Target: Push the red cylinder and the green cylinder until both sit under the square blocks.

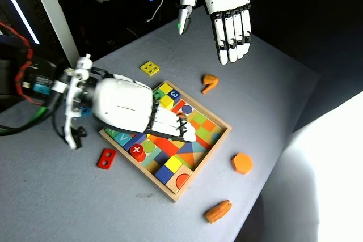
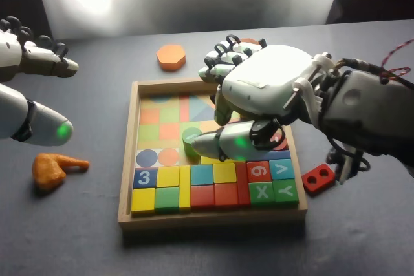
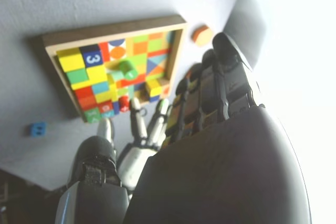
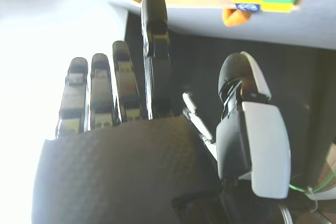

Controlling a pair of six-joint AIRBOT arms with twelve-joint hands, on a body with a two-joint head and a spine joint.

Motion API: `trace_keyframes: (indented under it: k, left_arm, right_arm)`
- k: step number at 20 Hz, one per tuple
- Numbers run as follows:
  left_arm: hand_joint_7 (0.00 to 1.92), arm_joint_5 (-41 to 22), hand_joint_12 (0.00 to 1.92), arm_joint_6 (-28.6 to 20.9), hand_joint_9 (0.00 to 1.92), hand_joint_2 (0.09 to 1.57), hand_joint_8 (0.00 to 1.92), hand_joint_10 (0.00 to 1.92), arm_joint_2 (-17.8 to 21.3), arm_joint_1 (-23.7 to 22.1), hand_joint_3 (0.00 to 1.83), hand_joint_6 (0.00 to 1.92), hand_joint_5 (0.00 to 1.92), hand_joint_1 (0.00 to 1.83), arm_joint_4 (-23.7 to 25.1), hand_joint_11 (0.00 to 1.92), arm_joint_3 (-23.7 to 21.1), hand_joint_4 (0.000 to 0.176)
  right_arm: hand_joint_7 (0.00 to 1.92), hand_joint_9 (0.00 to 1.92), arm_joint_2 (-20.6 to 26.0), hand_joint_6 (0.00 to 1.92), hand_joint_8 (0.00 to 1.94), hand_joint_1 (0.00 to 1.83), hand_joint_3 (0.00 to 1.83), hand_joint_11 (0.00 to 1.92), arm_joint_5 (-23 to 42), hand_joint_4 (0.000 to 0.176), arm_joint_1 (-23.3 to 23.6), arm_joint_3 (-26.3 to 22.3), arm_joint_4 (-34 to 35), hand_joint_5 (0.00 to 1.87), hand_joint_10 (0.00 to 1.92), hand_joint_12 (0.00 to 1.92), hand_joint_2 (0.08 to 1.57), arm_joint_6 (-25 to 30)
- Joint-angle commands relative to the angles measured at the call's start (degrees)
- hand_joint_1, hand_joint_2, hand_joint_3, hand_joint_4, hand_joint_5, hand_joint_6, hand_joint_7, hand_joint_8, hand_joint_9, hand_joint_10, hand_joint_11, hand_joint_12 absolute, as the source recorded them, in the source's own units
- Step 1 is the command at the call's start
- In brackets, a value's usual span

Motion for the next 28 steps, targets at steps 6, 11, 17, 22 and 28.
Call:
trace_keyframes:
  k: [6, 11, 17, 22, 28]
  left_arm:
    - [0.07, -4.53, 0.15, 0.29, 0.07, 1.17, 0.0, 0.0, 0.51, -0.74, 0.0, 0.0, 0.02, 0.0, 0.9, 0.0, 0.22, 0.006]
    - [0.05, -4.53, 0.27, 0.29, 0.05, 1.17, 0.0, 0.0, 0.51, -0.74, 0.0, 0.01, 0.03, 0.0, 0.89, 0.0, 0.19, 0.011]
    - [0.04, -4.64, 0.19, 0.29, 0.04, 1.18, 0.0, 0.0, 0.51, -0.74, 0.0, 0.0, 0.01, 0.0, 0.9, 0.0, 0.2, 0.006]
    - [0.04, -4.73, 0.18, 0.29, 0.04, 1.17, 0.0, 0.0, 0.51, -0.74, 0.0, 0.0, 0.02, 0.0, 0.91, 0.0, 0.22, 0.008]
    - [0.04, -4.73, 0.2, 0.29, 0.04, 1.19, 0.0, 0.01, 0.51, -0.74, 0.0, 0.0, 0.01, 0.0, 0.99, 0.0, 0.24, 0.007]
  right_arm:
    - [0.21, 0.04, -2.33, 0.01, 0.01, 0.05, 0.0, 0.0, 3.62, 0.0, 0.87, 1.47, -13.73, 0.95, 0.01, 0.0, 1.18, 11.31]
    - [0.18, 0.01, -4.22, 0.0, 0.0, 0.04, 0.0, 0.0, 3.57, 0.0, 0.47, 3.88, -13.73, 0.94, 0.0, 0.0, 1.17, 13.88]
    - [0.19, 0.03, -6.92, 0.01, 0.0, 0.02, 0.0, 0.0, 2.51, 0.0, -0.2, 5.62, -13.75, 0.96, 0.01, 0.0, 1.17, 16.81]
    - [0.21, 0.04, -7.97, 0.01, 0.01, 0.04, 0.0, 0.0, 3.04, 0.0, -0.93, 6.6, -13.76, 0.96, 0.01, 0.0, 1.17, 17.33]
    - [0.2, 0.03, -7.74, 0.01, 0.0, 0.04, 0.0, 0.0, 2.77, 0.0, -1.38, 7.0, -13.76, 0.97, 0.01, 0.0, 1.17, 16.87]
